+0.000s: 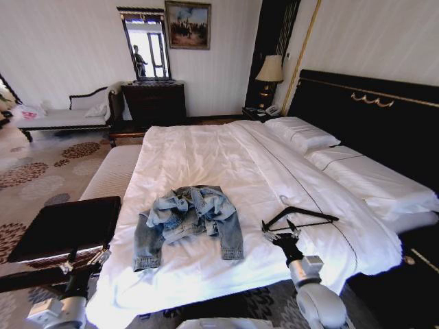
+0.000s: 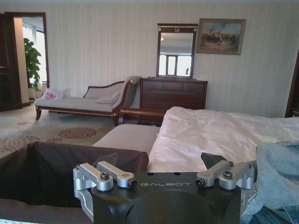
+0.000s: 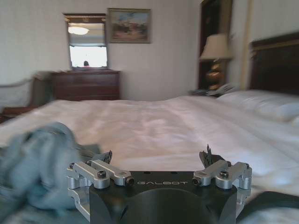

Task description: Pick up the clothes from the bed and hang them on the clothes hanger.

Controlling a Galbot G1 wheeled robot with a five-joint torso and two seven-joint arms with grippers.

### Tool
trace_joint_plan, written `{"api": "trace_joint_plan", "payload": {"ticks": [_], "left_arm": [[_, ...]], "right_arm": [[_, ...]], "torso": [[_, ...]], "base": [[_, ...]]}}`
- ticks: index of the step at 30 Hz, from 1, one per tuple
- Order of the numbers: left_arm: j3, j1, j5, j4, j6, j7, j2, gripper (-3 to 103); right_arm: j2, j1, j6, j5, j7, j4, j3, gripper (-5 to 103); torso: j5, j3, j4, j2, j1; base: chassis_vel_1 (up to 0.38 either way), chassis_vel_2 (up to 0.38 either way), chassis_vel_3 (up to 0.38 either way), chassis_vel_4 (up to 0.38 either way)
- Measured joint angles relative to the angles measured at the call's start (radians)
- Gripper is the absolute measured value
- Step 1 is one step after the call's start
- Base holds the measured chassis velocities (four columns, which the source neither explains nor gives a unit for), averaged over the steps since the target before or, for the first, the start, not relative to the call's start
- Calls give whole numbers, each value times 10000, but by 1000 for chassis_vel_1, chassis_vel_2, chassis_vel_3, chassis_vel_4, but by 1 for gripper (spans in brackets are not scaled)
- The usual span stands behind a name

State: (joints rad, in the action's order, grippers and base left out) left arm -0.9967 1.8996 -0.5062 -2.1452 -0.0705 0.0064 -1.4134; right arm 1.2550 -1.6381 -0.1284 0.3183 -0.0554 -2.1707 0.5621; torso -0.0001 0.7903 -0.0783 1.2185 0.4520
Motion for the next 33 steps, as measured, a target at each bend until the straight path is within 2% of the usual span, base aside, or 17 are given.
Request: {"api": "trace_joint_plan", "payload": {"ticks": [1, 4, 5, 6, 7, 9, 11, 12, 17, 21, 28, 33], "left_arm": [[0, 0, 0, 0, 0, 0, 0, 100], [53, -49, -62, 122, 91, 16, 130, 100], [101, -44, -41, 169, 125, 39, 160, 100], [101, -44, -41, 169, 125, 39, 160, 100], [141, -22, -38, 197, 139, 48, 170, 100], [198, 13, -38, 246, 141, 80, 168, 100], [247, 13, -32, 272, 141, 97, 155, 100], [247, 13, -32, 272, 141, 97, 155, 100], [335, -26, 33, 278, 160, 128, 92, 100], [421, -57, 169, 310, 163, 129, 65, 100], [446, -104, 268, 336, 162, 128, 177, 100], [450, -191, 206, 351, 287, 111, 194, 100]], "right_arm": [[0, 0, 0, 0, 0, 0, 0, 100], [-957, 912, -509, 1151, 156, 248, -568, 100], [-1787, 1546, -801, 1863, 209, 511, -963, 100], [-1787, 1546, -801, 1863, 209, 511, -963, 100], [-2368, 2105, -1059, 2456, 251, 725, -1304, 100], [-3086, 3062, -1476, 3512, 311, 1153, -1966, 100], [-3510, 4237, -1717, 4374, 423, 1690, -2731, 100], [-3510, 4237, -1717, 4374, 423, 1690, -2731, 100], [-3669, 6434, -2097, 5782, 549, 2763, -4346, 100], [-3465, 7078, -2324, 5645, 459, 3365, -4793, 100], [-3287, 7122, -2338, 5708, 608, 3606, -4855, 100], [-2815, 7389, -2396, 5446, 639, 4017, -5153, 100]], "torso": [[0, 0, 0, 0, 0], [3, -1, 2, 0, 0], [3, 0, 3, 1, -2], [3, 0, 3, 1, -2], [-2, -2, 5, 1, -4], [1, -1, 3, 2, -5], [2, -1, 3, 1, -4], [2, -1, 3, 1, -4], [0, 0, 5, 1, -1], [0, 0, 4, 1, -2], [0, -1, -1, 2, -2], [0, -2, 5, 4, -3]], "base": [[0, 0, 0, 0], [0, 0, 0, 0], [0, 0, 0, 0], [0, 0, 0, 0], [0, 0, 0, 0], [0, 0, 0, 0], [0, 0, 0, 0], [0, 0, 0, 0], [0, 0, 0, 0], [0, 0, 0, 0], [0, 0, 0, 0], [0, 0, 0, 0]]}}
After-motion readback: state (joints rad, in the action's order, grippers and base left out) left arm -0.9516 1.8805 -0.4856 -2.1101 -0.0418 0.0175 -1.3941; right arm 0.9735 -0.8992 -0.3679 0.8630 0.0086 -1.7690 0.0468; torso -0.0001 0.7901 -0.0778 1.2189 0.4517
